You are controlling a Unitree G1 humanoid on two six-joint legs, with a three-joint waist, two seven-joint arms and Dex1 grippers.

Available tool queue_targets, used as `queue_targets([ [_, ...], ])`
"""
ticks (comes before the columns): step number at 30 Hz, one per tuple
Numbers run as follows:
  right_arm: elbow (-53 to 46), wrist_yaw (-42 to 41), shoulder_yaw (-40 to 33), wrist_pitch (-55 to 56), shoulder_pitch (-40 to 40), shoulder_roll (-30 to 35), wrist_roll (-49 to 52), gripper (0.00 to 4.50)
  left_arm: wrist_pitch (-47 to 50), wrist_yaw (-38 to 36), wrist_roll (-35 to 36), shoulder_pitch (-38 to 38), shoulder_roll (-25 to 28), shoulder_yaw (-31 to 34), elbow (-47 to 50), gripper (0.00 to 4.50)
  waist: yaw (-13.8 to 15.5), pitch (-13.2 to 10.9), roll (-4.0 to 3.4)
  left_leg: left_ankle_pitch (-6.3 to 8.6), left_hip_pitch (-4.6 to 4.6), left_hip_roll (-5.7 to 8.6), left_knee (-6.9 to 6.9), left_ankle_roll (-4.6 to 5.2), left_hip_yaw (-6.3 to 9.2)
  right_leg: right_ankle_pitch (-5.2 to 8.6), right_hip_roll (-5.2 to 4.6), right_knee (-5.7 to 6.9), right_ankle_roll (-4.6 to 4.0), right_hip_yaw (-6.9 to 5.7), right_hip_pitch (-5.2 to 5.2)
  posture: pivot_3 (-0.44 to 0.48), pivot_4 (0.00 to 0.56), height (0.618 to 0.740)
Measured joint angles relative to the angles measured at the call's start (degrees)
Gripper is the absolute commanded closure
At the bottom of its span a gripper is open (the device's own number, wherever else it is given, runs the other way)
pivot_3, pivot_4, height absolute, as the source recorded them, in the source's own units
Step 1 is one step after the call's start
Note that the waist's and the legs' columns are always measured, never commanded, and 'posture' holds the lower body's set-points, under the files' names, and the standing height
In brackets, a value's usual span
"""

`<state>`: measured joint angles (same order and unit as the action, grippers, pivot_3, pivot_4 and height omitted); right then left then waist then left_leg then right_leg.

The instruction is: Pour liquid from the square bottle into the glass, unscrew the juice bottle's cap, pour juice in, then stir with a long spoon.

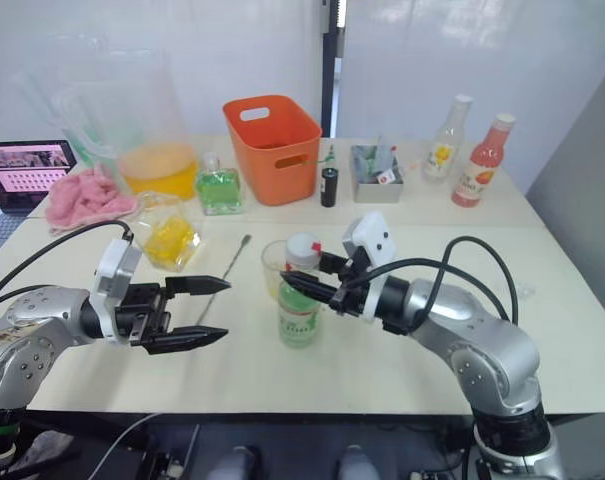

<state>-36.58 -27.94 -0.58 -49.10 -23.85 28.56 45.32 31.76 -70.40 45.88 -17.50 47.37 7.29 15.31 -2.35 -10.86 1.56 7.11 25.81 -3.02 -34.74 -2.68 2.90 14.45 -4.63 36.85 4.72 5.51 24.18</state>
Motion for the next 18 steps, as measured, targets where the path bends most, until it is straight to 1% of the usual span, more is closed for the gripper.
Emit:
queue_targets([
  [2, -0.9, 1.4, 0.4, -0.5, 1.8, -0.2, 0.1, 3.05, -0.5, -0.6, -0.6, -0.4, 0.0, 0.0, -0.7, 0.0, 0.0, 0.0, 0.0, 0.0, 0.01, 0.0, 0.0, 0.0, -0.01, 0.0, 0.0, -0.01, 0.0, 0.01, 0.0, 0.0, 0.15, 0.738],
  [6, -2.3, 3.2, 0.3, -1.4, 2.4, -0.8, 1.0, 3.05, -0.6, -1.7, -1.1, -0.6, -0.1, -0.8, -1.2, 0.0, -0.2, 0.0, 0.0, 0.0, 0.01, -0.04, -0.02, 0.0, 0.0, 0.01, 0.04, -0.01, -0.02, 0.01, 0.01, 0.0, 0.15, 0.738],
  [8, -2.5, 3.2, 0.3, -1.5, 2.4, -0.4, 1.1, 3.05, -0.6, -1.9, -1.2, -0.6, -0.1, -0.8, -1.2, 0.0, -0.1, 0.0, 0.0, 0.0, 0.01, -0.06, -0.02, 0.0, 0.0, 0.16, 0.06, -0.01, -0.31, 0.01, 0.0, 0.0, 0.15, 0.738],
  [10, -2.8, 2.8, 0.3, -1.5, 2.5, 0.4, 1.1, 1.99, -0.6, -2.0, -1.3, -0.6, -0.1, -0.8, -1.2, 0.0, -0.1, 0.0, 0.0, 0.0, 0.01, -0.06, -0.02, 0.01, 0.01, 0.18, 0.06, -0.01, -0.33, 0.01, -0.01, 0.0, 0.15, 0.738],
  [12, -2.9, 1.8, 0.2, -1.5, 2.6, 1.8, 1.3, 1.34, -0.6, -2.0, -1.3, -0.6, -0.1, -0.6, -1.2, 0.0, 0.0, 0.0, 0.01, 0.0, 0.01, -0.06, -0.04, 0.01, 0.01, 0.18, 0.06, -0.02, -0.32, 0.01, -0.03, 0.0, 0.15, 0.738],
  [13, -2.8, 0.8, 0.2, -1.6, 2.7, 2.5, 2.2, 0.88, -0.6, -2.0, -1.3, -0.4, -0.1, -0.4, -1.2, 0.0, 0.0, 0.0, 0.01, 0.0, 0.01, -0.06, -0.05, 0.01, 0.01, 0.18, 0.06, -0.02, -0.33, 0.01, -0.04, 0.0, 0.15, 0.738],
  [15, -2.8, -1.5, -0.1, -1.6, 2.7, 4.0, 3.5, 0.26, -0.6, -2.0, -1.3, 0.0, 0.0, 0.1, -1.1, 0.0, 0.0, 0.0, 0.01, 0.0, 0.01, -0.06, -0.05, 0.01, 0.01, 0.19, 0.06, -0.02, -0.34, 0.01, -0.04, 0.0, 0.15, 0.738],
  [16, -2.6, -3.5, -0.2, -1.4, 2.8, 5.6, 3.9, 0.02, -0.6, -1.9, -1.3, 0.3, 0.0, 0.5, -1.0, 0.0, 0.0, 0.0, 0.01, 0.0, 0.01, -0.06, -0.06, 0.01, 0.01, 0.19, 0.06, -0.02, -0.35, 0.01, -0.03, 0.0, 0.15, 0.738],
  [18, -1.3, -11.1, -0.6, 0.7, 2.8, 10.4, 4.1, 0.02, -0.6, -1.6, -1.2, 1.4, 0.1, 1.4, -0.7, 0.0, 0.0, 0.0, 0.01, 0.0, 0.0, -0.07, -0.06, 0.01, 0.01, 0.21, 0.06, -0.03, -0.36, 0.01, -0.04, 0.0, 0.15, 0.738],
])
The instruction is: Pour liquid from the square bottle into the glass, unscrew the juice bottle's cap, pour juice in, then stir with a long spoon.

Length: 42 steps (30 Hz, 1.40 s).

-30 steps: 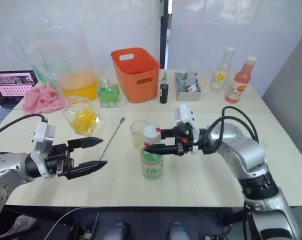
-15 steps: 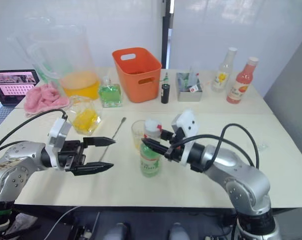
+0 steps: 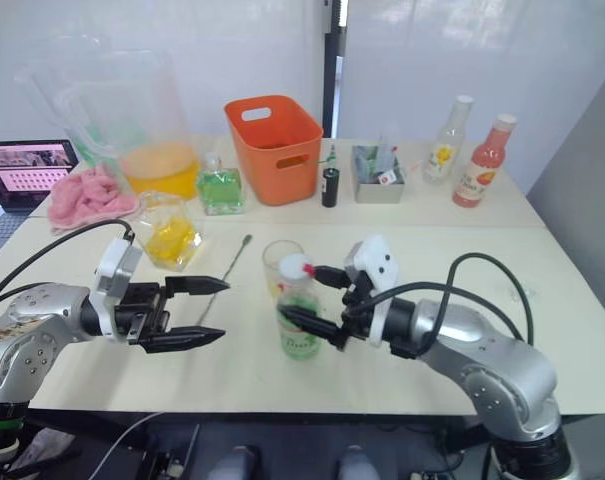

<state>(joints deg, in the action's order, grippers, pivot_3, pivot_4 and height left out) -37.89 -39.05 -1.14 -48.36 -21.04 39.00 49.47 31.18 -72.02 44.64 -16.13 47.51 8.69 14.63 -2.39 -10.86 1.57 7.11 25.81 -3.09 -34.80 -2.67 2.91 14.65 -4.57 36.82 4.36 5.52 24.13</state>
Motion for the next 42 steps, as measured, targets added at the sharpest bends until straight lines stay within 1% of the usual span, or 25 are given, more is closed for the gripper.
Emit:
queue_targets([
  [3, 4.4, -9.5, -0.9, 5.6, -0.1, 2.3, -1.4, 0.02, 0.0, 0.7, 0.0, 1.4, 0.1, 1.5, 0.7, 0.0, 0.0, 0.0, 0.01, 0.0, -0.06, -0.03, 0.0, 0.0, 0.0, 0.0, 0.03, 0.0, 0.0, 0.0, -0.04, 0.0, 0.15, 0.738],
  [5, 11.3, -17.9, 0.5, 10.3, -2.0, 4.1, -4.0, 0.02, 0.0, 1.6, 0.0, 3.0, 0.1, 2.6, 1.9, 0.0, -0.3, 0.0, 0.01, 0.0, -0.12, -0.03, -0.02, 0.0, -0.06, -0.01, 0.03, -0.01, -0.02, 0.04, -0.06, 0.0, 0.15, 0.738],
  [6, 13.8, -20.8, 1.1, 11.7, -3.1, 4.6, -4.9, 0.02, 0.0, 1.8, 0.0, 3.8, 0.1, 3.0, 2.4, 0.0, -0.4, 0.0, 0.01, 0.0, -0.13, -0.04, -0.02, 0.0, -0.06, -0.02, 0.03, 0.01, -0.03, 0.04, -0.05, 0.0, 0.15, 0.738],
  [8, 20.1, -27.2, 3.1, 15.2, -8.0, 4.7, -7.4, 0.02, 0.0, 2.7, 0.0, 5.9, 0.2, 4.2, 3.5, 0.0, -0.7, 0.0, 0.02, 0.0, -0.22, -0.12, 0.0, 0.0, -0.09, -0.06, 0.09, 0.01, -0.09, 0.05, -0.05, 0.0, 0.15, 0.738],
  [9, 24.8, -31.3, 5.1, 18.0, -12.2, 4.3, -9.5, 0.02, 0.0, 3.4, 0.1, 7.6, 0.2, 5.5, 4.8, 0.0, -1.1, 0.0, 0.02, 0.0, -0.24, -0.22, -0.01, 0.0, -0.1, -0.08, 0.16, 0.02, -0.13, 0.04, -0.04, 0.0, 0.15, 0.738],
  [11, 30.5, -35.9, 6.8, 21.4, -16.9, 3.3, -12.4, 0.02, 0.0, 4.2, 0.4, 9.6, 0.3, 7.2, 6.5, 0.0, -1.1, 0.0, 0.02, 0.0, -0.25, -0.31, 0.03, 0.0, -0.1, -0.08, 0.24, 0.02, -0.15, -0.01, -0.05, 0.0, 0.15, 0.738],
  [14, 40.4, -43.0, 10.3, 25.9, -23.5, -0.8, -15.7, 0.02, 0.3, 6.4, 0.9, 14.0, 0.5, 11.2, 10.0, 0.0, -1.5, 0.0, 0.02, 0.0, -0.24, -0.38, 0.08, -0.01, -0.09, -0.15, 0.31, 0.06, -0.06, -0.02, -0.02, 0.0, 0.15, 0.738],
  [18, 47.3, -49.5, 13.8, 27.8, -27.7, -3.6, -17.9, 0.02, 1.8, 8.7, 2.8, 18.8, 0.5, 15.1, 14.0, 0.0, -1.3, 0.0, 0.01, 0.01, -0.24, -0.38, 0.11, -0.01, -0.09, -0.2, 0.31, 0.1, 0.04, -0.02, 0.01, 0.0, 0.15, 0.738],
  [22, 50.9, -50.6, 15.4, 29.4, -30.3, -6.5, -19.0, 0.02, 2.7, 10.7, 4.4, 21.5, 0.6, 17.6, 16.5, 0.0, -1.1, 0.0, 0.01, 0.01, -0.26, -0.4, 0.08, -0.02, -0.09, -0.07, 0.32, 0.12, -0.21, -0.05, 0.0, 0.0, 0.15, 0.738],
  [26, 54.5, -50.7, 18.6, 32.1, -31.8, -7.8, -18.9, 0.02, 2.8, 12.3, 5.0, 22.8, 0.5, 17.9, 17.5, 0.0, -1.1, 0.0, 0.0, 0.01, -0.27, -0.4, 0.07, -0.03, -0.12, -0.06, 0.31, 0.13, -0.28, -0.05, 0.02, 0.0, 0.15, 0.738],
  [29, 56.2, -50.8, 21.1, 33.8, -32.5, -7.0, -17.9, 0.78, 3.6, 12.8, 5.3, 23.6, 1.0, 18.1, 18.6, 0.0, -1.1, 0.0, 0.0, 0.01, -0.27, -0.41, 0.09, -0.03, -0.12, -0.06, 0.31, 0.14, -0.27, -0.06, 0.02, 0.0, 0.15, 0.738],
  [33, 57.9, -50.8, 23.8, 35.2, -33.3, -5.9, -14.3, 2.19, 4.0, 12.6, 6.3, 24.7, 2.3, 19.3, 18.9, 0.0, -1.2, 0.0, -0.01, 0.01, -0.27, -0.44, 0.1, -0.04, -0.12, -0.06, 0.33, 0.15, -0.29, -0.05, 0.05, 0.0, 0.15, 0.738],
  [36, 58.2, -50.8, 25.7, 35.7, -34.3, -5.0, -12.7, 3.11, 4.0, 12.6, 6.7, 24.9, 2.8, 19.7, 18.9, 0.0, -1.4, 0.0, -0.01, 0.01, -0.29, -0.48, 0.11, -0.04, -0.13, -0.04, 0.37, 0.16, -0.33, -0.06, 0.04, 0.0, 0.15, 0.738],
  [38, 58.2, -50.8, 26.2, 35.6, -34.3, -4.3, -11.6, 3.3, 4.1, 12.6, 7.2, 24.9, 2.8, 19.6, 19.0, 0.0, -1.4, 0.0, -0.01, 0.01, -0.28, -0.48, 0.11, -0.04, -0.13, -0.04, 0.37, 0.16, -0.34, -0.06, 0.06, 0.0, 0.15, 0.738],
  [42, 56.2, -50.8, 25.3, 33.4, -32.3, -3.2, -9.8, 3.31, 4.1, 12.4, 7.3, 24.4, 2.9, 19.3, 18.9, 0.0, -1.3, 0.0, -0.01, 0.01, -0.27, -0.48, 0.12, -0.04, -0.13, -0.03, 0.37, 0.16, -0.34, -0.06, 0.06, 0.0, 0.15, 0.738],
])
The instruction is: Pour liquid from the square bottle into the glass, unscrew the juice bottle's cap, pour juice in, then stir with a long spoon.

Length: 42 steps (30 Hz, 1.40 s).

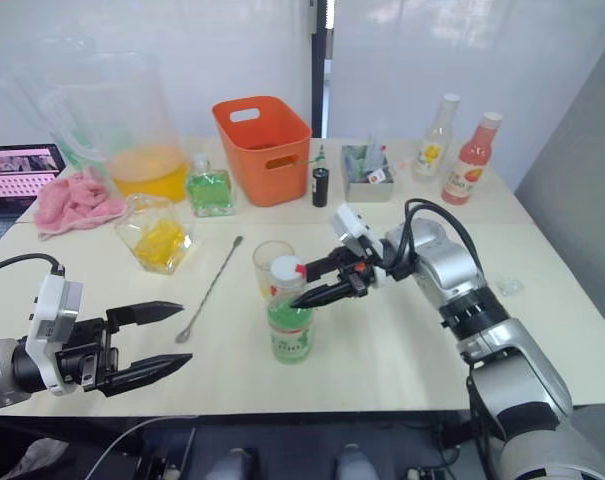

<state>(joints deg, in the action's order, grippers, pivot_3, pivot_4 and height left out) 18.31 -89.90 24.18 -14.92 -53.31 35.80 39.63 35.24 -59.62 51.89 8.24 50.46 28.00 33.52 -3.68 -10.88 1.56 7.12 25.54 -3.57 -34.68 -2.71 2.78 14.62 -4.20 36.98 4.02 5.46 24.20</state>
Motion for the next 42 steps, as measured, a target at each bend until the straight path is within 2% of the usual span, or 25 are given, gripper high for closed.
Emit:
queue_targets([
  [6, -10.6, 2.6, -6.7, -5.5, 7.5, 1.8, -0.1, 3.32, -0.2, -1.8, -0.3, -6.2, 0.4, -5.2, -3.3, 0.0, 0.9, 0.0, 0.0, 0.0, 0.0, 0.0, -0.04, 0.0, -0.01, 0.0, 0.02, 0.01, 0.01, 0.01, 0.02, 0.0, 0.15, 0.738],
  [14, -32.8, 21.5, -18.7, -19.2, 19.1, 5.8, 2.4, 3.32, -1.3, -4.7, -2.6, -14.5, -0.5, -12.6, -9.6, 0.0, 1.4, 0.0, 0.01, 0.0, 0.02, 0.0, -0.04, 0.0, -0.02, 0.0, 0.02, 0.0, 0.01, 0.03, 0.02, 0.0, 0.15, 0.738],
  [18, -43.3, 34.7, -22.9, -28.0, 24.0, 6.1, 4.9, 3.32, -2.5, -6.6, -4.5, -18.0, -1.7, -16.3, -12.6, 0.0, 1.3, 0.0, 0.02, 0.0, 0.03, 0.0, -0.05, 0.0, -0.03, 0.0, 0.02, -0.01, -0.01, 0.05, 0.03, 0.0, 0.15, 0.738],
  [23, -51.1, 47.8, -25.8, -35.6, 26.8, 5.3, 6.7, 3.32, -2.7, -8.7, -5.9, -21.7, -3.1, -19.5, -15.8, 0.0, 1.3, 0.0, 0.03, -0.01, 0.04, 0.0, -0.06, 0.01, -0.02, -0.01, 0.02, -0.02, -0.02, 0.06, 0.01, 0.0, 0.15, 0.738],
  [31, -57.2, 58.5, -27.1, -40.6, 30.6, 2.0, 10.1, 3.32, -2.8, -10.4, -7.2, -23.6, -3.6, -20.7, -17.3, 0.0, 1.2, 0.0, 0.04, -0.01, 0.03, -0.02, -0.06, 0.01, -0.02, -0.01, 0.04, -0.04, -0.02, 0.06, -0.02, 0.0, 0.15, 0.738],
  [33, -57.3, 60.1, -27.7, -41.2, 30.9, 1.4, 11.3, 2.26, -2.8, -10.7, -7.3, -23.6, -3.6, -20.7, -17.5, 0.0, 1.1, 0.0, 0.04, -0.01, 0.03, -0.02, -0.06, 0.01, -0.02, -0.01, 0.03, -0.04, -0.02, 0.07, -0.02, 0.0, 0.15, 0.738],
  [39, -56.6, 57.9, -28.2, -41.8, 30.8, 3.0, 13.6, 0.2, -2.7, -10.6, -7.5, -23.2, -3.5, -20.3, -17.3, 0.0, 1.2, 0.0, 0.04, -0.01, 0.03, -0.02, -0.06, 0.02, -0.02, -0.01, 0.02, -0.07, -0.02, 0.06, -0.03, 0.0, 0.15, 0.738],
  [40, -55.9, 56.3, -28.2, -41.2, 30.7, 4.0, 13.5, 0.05, -2.7, -10.6, -7.5, -22.8, -3.5, -20.1, -17.1, 0.0, 1.2, 0.0, 0.04, -0.01, 0.03, -0.02, -0.07, 0.02, -0.02, -0.01, 0.02, -0.09, -0.02, 0.06, -0.04, 0.0, 0.15, 0.738],
  [42, -54.2, 52.4, -28.2, -39.4, 29.9, 5.6, 13.3, 0.05, -2.6, -10.3, -7.5, -21.9, -3.5, -19.9, -16.5, 0.0, 1.2, 0.0, 0.04, -0.01, 0.03, -0.03, -0.06, 0.02, -0.02, -0.01, 0.03, -0.09, -0.02, 0.06, -0.04, 0.0, 0.15, 0.738],
])
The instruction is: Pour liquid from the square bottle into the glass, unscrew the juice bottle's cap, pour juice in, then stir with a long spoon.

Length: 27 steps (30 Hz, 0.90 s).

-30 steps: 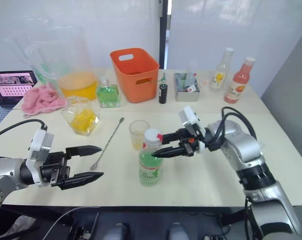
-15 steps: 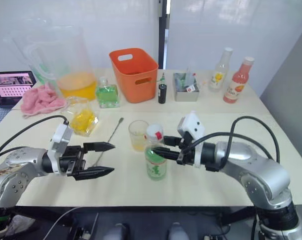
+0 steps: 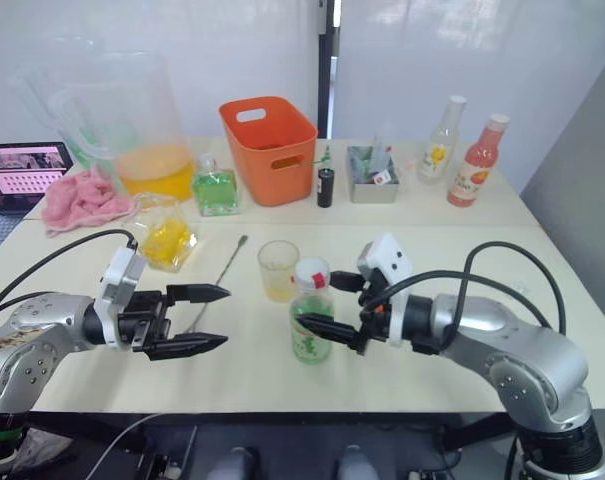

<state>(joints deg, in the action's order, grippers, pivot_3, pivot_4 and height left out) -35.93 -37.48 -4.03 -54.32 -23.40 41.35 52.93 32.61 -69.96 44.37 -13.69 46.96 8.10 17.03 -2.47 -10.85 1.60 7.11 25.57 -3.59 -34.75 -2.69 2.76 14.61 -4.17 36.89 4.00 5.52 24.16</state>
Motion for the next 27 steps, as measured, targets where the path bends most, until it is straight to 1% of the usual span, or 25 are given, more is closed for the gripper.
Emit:
queue_targets([
  [4, 1.2, -4.0, 0.1, 2.2, -0.2, 0.9, -0.4, 0.05, 0.1, 0.6, 0.0, 0.4, 0.0, 0.3, 0.2, 0.0, 0.0, 0.0, 0.0, 0.0, 0.0, -0.03, 0.0, 0.0, 0.01, 0.0, 0.03, -0.01, 0.0, -0.01, 0.0, 0.0, 0.15, 0.738],
  [7, 4.8, -11.7, 2.8, 8.9, -1.8, 1.0, -4.4, 0.05, 0.2, 1.7, 0.3, 1.9, 0.1, 2.1, 1.8, 0.0, -0.2, 0.0, 0.0, 0.0, -0.01, -0.04, 0.0, 0.0, -0.02, -0.01, 0.04, -0.02, 0.0, 0.0, 0.0, 0.0, 0.15, 0.738],
  [10, 10.4, -17.0, 5.3, 14.7, -5.4, -0.6, -8.1, 0.05, 0.5, 2.8, 0.9, 3.3, 0.1, 3.4, 4.0, 0.0, -0.2, 0.0, 0.0, 0.0, -0.03, -0.13, 0.0, 0.0, -0.02, -0.04, 0.14, -0.02, -0.05, 0.0, 0.0, 0.0, 0.15, 0.738],
  [14, 14.5, -20.3, 7.8, 17.9, -6.9, -2.2, -11.3, 0.05, 1.3, 4.2, 1.8, 4.9, 0.2, 4.9, 5.7, 0.0, 0.0, 0.0, 0.0, 0.0, -0.01, -0.14, 0.01, 0.0, 0.01, -0.04, 0.18, -0.02, -0.05, 0.0, 0.0, 0.0, 0.15, 0.738],
  [17, 15.7, -21.6, 8.4, 18.5, -7.5, -3.3, -11.9, 0.81, 1.4, 5.1, 2.5, 6.0, 0.3, 6.0, 6.9, 0.0, 0.1, 0.0, 0.0, 0.0, 0.0, -0.15, 0.01, 0.0, 0.01, -0.04, 0.18, -0.02, -0.06, 0.01, 0.0, 0.0, 0.15, 0.738],
  [21, 16.4, -22.4, 9.4, 19.2, -8.2, -4.2, -12.6, 2.24, 1.4, 5.9, 3.0, 7.2, 0.3, 6.7, 7.4, 0.0, 0.0, 0.0, 0.0, 0.0, -0.02, -0.2, 0.01, -0.01, 0.0, -0.06, 0.24, -0.02, -0.09, 0.01, 0.02, 0.0, 0.15, 0.738],
  [23, 16.7, -22.5, 9.8, 19.2, -8.7, -4.4, -13.4, 2.85, 1.4, 6.1, 3.0, 7.2, 0.3, 6.7, 7.4, 0.0, 0.0, 0.0, 0.0, 0.0, -0.02, -0.22, 0.01, -0.01, 0.0, -0.06, 0.25, -0.02, -0.1, 0.01, 0.02, 0.0, 0.15, 0.738],
  [27, 16.9, -23.2, 10.2, 19.2, -9.3, -5.0, -13.8, 2.91, 1.3, 6.2, 3.0, 7.3, 0.3, 6.7, 7.4, 0.0, 0.0, 0.0, 0.0, 0.01, -0.01, -0.23, 0.01, -0.01, 0.0, -0.07, 0.27, -0.02, -0.11, 0.01, 0.03, 0.0, 0.15, 0.738],
])
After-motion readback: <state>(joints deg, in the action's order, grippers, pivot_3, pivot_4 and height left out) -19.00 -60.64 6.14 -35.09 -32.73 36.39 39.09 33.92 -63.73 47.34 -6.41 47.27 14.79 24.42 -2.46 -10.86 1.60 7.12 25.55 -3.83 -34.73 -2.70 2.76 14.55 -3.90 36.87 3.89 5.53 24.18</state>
